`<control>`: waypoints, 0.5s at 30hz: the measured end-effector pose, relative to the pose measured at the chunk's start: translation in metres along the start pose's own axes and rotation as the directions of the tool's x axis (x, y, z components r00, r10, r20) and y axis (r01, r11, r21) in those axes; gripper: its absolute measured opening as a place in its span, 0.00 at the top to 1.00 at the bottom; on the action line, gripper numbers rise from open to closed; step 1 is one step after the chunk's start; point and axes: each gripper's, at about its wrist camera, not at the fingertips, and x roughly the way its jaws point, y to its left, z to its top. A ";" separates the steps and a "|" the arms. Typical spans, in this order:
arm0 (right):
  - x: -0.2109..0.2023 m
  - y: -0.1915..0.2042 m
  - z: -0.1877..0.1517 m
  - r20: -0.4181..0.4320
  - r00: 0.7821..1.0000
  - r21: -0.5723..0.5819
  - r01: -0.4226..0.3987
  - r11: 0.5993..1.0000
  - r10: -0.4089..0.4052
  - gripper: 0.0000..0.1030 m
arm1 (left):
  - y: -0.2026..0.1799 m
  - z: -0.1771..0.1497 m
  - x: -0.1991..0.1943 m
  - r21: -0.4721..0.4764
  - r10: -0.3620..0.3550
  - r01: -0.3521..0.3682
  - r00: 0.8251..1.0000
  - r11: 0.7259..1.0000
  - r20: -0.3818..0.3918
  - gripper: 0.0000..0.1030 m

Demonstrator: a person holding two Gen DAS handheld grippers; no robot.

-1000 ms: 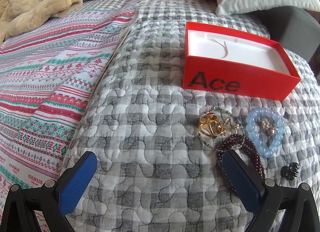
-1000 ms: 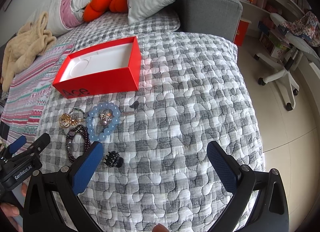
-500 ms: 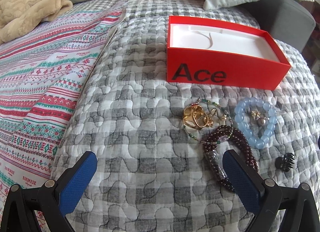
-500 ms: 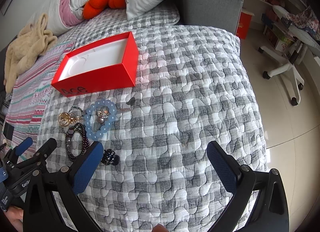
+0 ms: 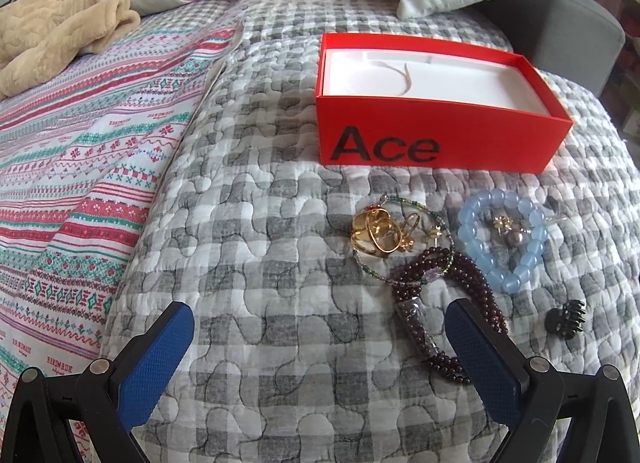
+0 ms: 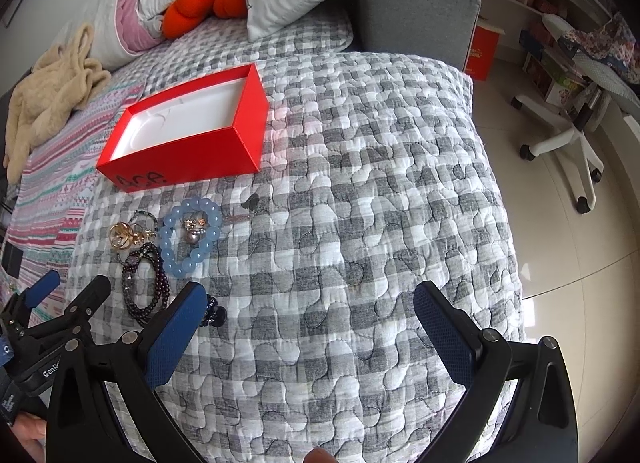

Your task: Organize jewelry

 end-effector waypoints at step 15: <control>0.000 0.001 -0.001 -0.001 1.000 -0.005 0.001 1.000 -0.001 0.00 | -0.002 0.000 -0.001 0.007 -0.004 0.004 1.000 1.000 0.005 0.00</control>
